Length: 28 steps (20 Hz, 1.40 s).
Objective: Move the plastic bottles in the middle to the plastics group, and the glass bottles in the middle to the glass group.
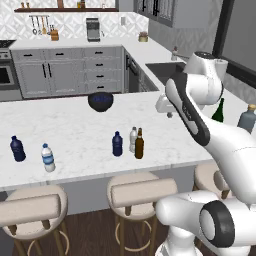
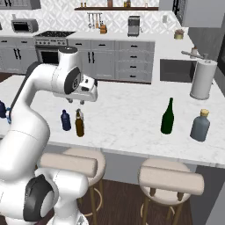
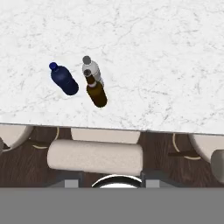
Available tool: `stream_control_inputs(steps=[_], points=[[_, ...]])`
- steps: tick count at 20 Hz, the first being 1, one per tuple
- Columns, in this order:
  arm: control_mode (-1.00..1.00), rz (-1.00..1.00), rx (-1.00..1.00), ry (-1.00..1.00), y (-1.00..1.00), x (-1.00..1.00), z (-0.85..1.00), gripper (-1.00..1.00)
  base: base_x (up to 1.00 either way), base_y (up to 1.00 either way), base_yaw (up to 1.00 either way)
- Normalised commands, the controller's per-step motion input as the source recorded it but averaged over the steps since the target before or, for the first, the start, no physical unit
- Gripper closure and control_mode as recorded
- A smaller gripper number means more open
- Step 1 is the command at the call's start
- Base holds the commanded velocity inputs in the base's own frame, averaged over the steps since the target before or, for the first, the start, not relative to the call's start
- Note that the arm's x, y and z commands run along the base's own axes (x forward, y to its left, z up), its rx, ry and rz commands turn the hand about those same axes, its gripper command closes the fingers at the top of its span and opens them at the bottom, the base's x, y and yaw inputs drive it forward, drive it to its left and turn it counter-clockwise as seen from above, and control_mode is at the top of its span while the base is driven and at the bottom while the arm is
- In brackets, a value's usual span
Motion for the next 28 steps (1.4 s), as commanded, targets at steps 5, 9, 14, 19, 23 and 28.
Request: stream_control_inputs(steps=[5,9,14,19,23,28], points=[[-1.0,0.0,0.05,0.0,-0.03,-0.24,-0.05,-1.0,0.0,0.0,0.0],[-1.0,0.03,0.17,-0.04,0.01,-0.62,-0.29,-1.0,0.0,0.0,0.0],[-1.0,0.67,0.0,-0.04,0.04,-0.23,-0.33,-1.0,0.0,0.0,0.0],[-1.0,0.98,0.0,-0.26,-0.02,0.23,-0.36,-1.0,0.0,0.0,0.0],[-1.0,0.83,0.04,-0.4,-0.02,0.37,-0.26,-1.0,0.0,0.0,0.0],[-1.0,0.5,0.16,-0.45,-0.06,0.43,-0.32,-1.0,0.0,0.0,0.0]])
